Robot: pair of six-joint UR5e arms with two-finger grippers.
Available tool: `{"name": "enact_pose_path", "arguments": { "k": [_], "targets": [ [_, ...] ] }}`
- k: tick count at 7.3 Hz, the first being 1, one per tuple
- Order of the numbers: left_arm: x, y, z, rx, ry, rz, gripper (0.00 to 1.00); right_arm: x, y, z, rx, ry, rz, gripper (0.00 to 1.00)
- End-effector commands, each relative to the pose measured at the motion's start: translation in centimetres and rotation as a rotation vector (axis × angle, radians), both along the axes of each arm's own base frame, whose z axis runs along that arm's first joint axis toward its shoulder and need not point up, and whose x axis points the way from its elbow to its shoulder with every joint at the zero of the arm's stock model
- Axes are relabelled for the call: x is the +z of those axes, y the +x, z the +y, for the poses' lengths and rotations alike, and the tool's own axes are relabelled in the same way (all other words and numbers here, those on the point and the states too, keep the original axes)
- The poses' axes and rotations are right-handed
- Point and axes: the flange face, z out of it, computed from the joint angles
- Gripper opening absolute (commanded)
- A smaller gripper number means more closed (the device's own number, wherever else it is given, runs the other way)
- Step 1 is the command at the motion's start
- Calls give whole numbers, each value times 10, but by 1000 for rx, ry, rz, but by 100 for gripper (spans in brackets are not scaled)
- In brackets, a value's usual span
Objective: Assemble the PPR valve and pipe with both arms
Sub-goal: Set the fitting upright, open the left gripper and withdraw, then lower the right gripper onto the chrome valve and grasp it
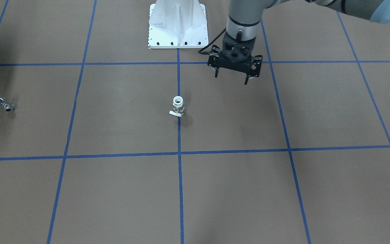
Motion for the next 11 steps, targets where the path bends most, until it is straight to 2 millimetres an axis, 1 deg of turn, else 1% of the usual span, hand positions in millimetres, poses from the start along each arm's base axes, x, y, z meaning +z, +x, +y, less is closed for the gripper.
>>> {"name": "enact_pose_path", "arguments": {
  "k": [1, 2, 3, 4, 5, 6, 7, 8, 9, 10, 11],
  "targets": [
    [81, -128, -45, 144, 91, -51, 100, -25, -20, 2, 30, 11, -40, 100],
    [127, -189, -61, 187, 113, -70, 100, -30, -48, 3, 28, -16, -55, 100],
    [161, -237, -76, 205, 136, -100, 100, -34, -78, 4, 43, -30, -40, 100],
    [204, -280, -79, 150, 73, -141, 100, -32, -103, 6, 20, -1, -1, 100],
    [262, -326, -87, 97, 16, -147, 100, -31, -114, 9, -12, 17, 12, 100],
    [305, -351, -86, 142, 72, -93, 100, -23, -119, 21, -42, 37, 9, 100],
    [340, -370, -84, 163, 71, 21, 100, -12, -114, 36, -51, 61, 3, 100],
    [340, -369, -84, 172, 77, 54, 100, -9, -119, 39, -65, 65, 4, 100],
    [347, -369, -79, 170, 64, 54, 100, -9, -132, 42, -97, 66, 4, 100],
    [346, -369, -79, 171, 64, 54, 100, 5, -146, 43, -131, 61, 29, 100],
    [346, -369, -79, 169, 62, 54, 100, 14, -155, 39, -151, 68, 45, 99]
  ]
}}
